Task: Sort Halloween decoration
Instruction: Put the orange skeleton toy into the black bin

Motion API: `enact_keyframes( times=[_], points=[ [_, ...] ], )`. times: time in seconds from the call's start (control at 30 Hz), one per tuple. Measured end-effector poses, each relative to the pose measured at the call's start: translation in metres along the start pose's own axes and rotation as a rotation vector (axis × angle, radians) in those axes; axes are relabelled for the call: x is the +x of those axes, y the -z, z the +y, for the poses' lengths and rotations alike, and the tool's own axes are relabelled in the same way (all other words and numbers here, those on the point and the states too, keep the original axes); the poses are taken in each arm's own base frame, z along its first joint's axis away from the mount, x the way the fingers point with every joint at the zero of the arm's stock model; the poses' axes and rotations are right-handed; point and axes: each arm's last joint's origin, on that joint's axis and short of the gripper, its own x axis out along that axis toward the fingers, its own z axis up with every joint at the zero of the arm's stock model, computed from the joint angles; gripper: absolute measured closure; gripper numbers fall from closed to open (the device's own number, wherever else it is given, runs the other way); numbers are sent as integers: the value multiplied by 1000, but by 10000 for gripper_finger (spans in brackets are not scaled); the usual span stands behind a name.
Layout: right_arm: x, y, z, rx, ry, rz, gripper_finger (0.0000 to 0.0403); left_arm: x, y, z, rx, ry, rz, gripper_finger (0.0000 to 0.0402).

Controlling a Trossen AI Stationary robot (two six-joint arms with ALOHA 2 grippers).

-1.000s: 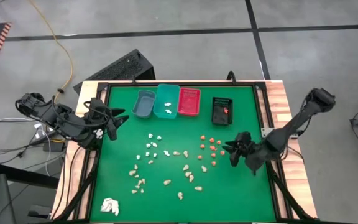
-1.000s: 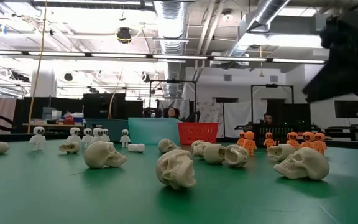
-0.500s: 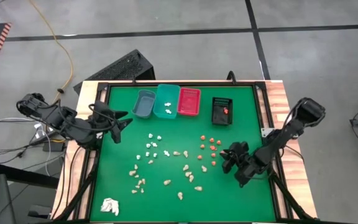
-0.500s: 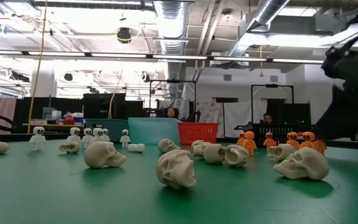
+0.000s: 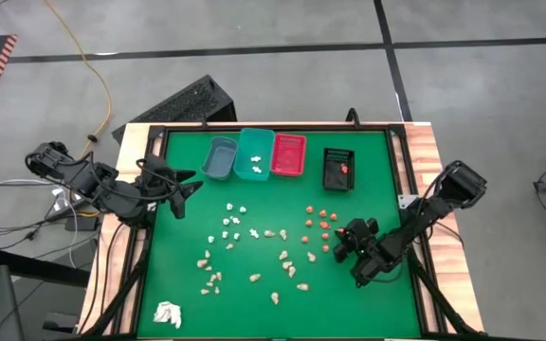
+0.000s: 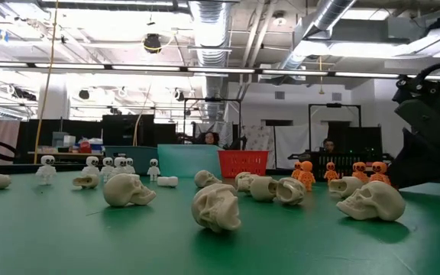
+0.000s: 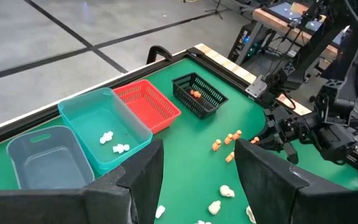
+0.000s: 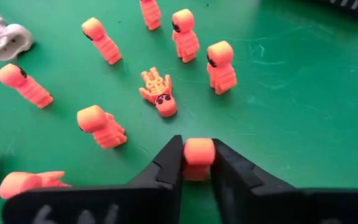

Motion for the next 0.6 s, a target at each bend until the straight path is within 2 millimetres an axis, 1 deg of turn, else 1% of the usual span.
enact_keyframes(
  times=[0.17, 0.27, 0.33, 0.43, 0.6],
  points=[
    [-2, -4, 5, 12, 2, 11, 371, 0, 0, 0, 3, 0, 0, 214],
    [-4, -6, 9, 4, 10, 22, 391, 0, 0, 0, 3, -1, 0, 214],
    [-7, -8, 15, 8, 8, 37, 395, 0, 0, 0, 3, -1, 0, 214],
    [-12, -14, 24, -2, 16, 42, 389, 0, 0, 0, 2, 0, 0, 214],
    [-23, -33, 39, -49, 80, 7, 378, 0, 0, 0, 2, 0, 0, 214]
  ],
)
